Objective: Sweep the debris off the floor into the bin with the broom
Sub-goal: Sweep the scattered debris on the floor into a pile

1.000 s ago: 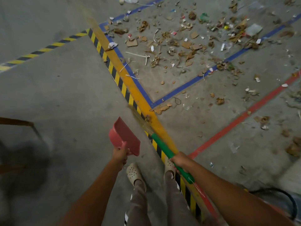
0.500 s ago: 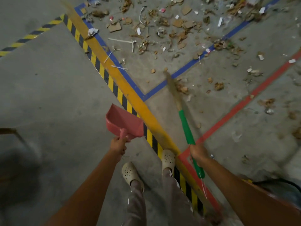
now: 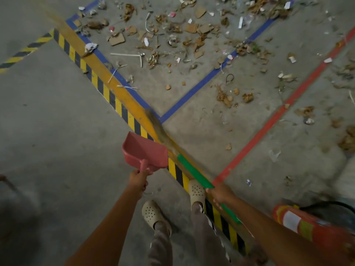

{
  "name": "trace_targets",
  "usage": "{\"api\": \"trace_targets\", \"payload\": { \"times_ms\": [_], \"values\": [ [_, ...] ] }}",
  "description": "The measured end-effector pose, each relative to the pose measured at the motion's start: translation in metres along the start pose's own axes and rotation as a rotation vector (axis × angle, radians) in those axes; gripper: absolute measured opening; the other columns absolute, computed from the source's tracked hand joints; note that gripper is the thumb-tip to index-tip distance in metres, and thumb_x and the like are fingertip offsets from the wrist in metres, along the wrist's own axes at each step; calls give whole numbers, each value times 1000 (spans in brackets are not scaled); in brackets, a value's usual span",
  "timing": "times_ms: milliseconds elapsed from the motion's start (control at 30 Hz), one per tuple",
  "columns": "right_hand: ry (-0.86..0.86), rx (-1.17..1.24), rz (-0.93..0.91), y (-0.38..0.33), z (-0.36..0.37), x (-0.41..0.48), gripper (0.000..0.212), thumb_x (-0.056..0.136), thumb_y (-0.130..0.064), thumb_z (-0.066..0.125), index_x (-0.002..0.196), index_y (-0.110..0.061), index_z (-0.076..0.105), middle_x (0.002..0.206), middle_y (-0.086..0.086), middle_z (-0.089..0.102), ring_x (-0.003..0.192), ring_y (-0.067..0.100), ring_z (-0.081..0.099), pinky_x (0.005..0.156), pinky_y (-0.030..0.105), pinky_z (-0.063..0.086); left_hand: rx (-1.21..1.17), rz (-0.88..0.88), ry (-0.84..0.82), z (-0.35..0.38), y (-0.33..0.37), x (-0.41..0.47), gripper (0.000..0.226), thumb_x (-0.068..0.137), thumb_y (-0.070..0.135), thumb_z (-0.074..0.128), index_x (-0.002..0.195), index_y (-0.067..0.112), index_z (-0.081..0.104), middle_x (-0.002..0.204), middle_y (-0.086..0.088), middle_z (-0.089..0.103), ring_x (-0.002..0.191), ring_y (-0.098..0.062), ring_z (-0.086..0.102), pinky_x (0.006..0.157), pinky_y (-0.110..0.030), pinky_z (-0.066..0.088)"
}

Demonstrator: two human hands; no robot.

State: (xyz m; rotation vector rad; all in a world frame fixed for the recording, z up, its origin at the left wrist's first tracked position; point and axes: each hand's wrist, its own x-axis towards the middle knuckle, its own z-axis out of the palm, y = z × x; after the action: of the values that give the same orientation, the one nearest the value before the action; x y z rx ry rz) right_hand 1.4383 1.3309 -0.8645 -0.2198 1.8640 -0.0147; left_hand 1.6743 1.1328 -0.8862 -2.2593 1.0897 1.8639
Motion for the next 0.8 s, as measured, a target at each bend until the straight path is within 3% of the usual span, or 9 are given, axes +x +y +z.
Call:
{"api": "trace_targets", "payload": {
  "times_ms": [100, 233, 367, 467, 567, 633, 733, 800],
  "values": [
    [-57, 227, 24, 1, -13, 17, 30, 101, -25, 52, 82, -2, 53, 49, 8, 48, 38, 22, 44, 35, 23, 37, -9, -6, -15, 3, -2, 1, 18, 87, 10, 67, 99, -1, 60, 62, -3, 36, 46, -13, 35, 37, -19, 24],
    [162, 287, 39, 10, -43, 33, 27, 98, -29, 56, 92, -3, 57, 59, 8, 53, 43, 21, 49, 42, 25, 38, -26, 17, -44, 6, 7, -8, 19, 91, 10, 63, 105, -3, 60, 63, -4, 35, 45, -12, 34, 35, -16, 23],
    [347, 378, 16, 26, -58, 3, 29, 95, -33, 59, 85, -7, 56, 61, 10, 57, 47, 22, 54, 50, 28, 43, 31, 95, -95, 14, 21, -24, 22, 92, 9, 61, 108, -5, 59, 62, -3, 32, 46, -12, 34, 35, -15, 22],
    [397, 342, -11, 40, -48, -44, 32, 98, -35, 56, 78, -9, 55, 57, 6, 57, 42, 20, 54, 46, 22, 39, 71, 142, -142, 22, 25, -29, 21, 95, 13, 58, 108, -4, 59, 63, -5, 35, 47, -13, 33, 35, -15, 23],
    [330, 263, 5, 65, -17, -83, 34, 98, -40, 53, 76, -14, 55, 59, 4, 57, 43, 17, 53, 45, 22, 37, 109, 153, -131, 33, 18, -27, 31, 100, 32, 55, 90, 3, 56, 77, -13, 52, 42, -12, 32, 38, -17, 23],
    [257, 283, 38, 86, 3, -96, 35, 98, -39, 55, 73, -14, 55, 60, 7, 58, 45, 21, 53, 48, 24, 39, 118, 154, -116, 43, 8, -32, 34, 101, 39, 53, 84, 9, 51, 81, -15, 51, 35, -10, 32, 38, -16, 23],
    [81, 488, 114, 123, 21, -104, 37, 100, -24, 54, 68, -5, 53, 45, 8, 50, 29, 16, 41, 36, 21, 32, 135, 99, -106, 60, -10, -44, 34, 102, 37, 50, 78, 13, 46, 69, -10, 43, 32, -7, 30, 36, -15, 22],
    [-2, 533, 163, 144, 22, -101, 38, 101, -20, 52, 66, -4, 51, 42, 6, 46, 26, 13, 37, 37, 23, 31, 142, 45, -127, 71, -23, -44, 35, 103, 37, 49, 77, 15, 45, 65, -6, 39, 34, -8, 29, 38, -15, 22]
  ]
}}
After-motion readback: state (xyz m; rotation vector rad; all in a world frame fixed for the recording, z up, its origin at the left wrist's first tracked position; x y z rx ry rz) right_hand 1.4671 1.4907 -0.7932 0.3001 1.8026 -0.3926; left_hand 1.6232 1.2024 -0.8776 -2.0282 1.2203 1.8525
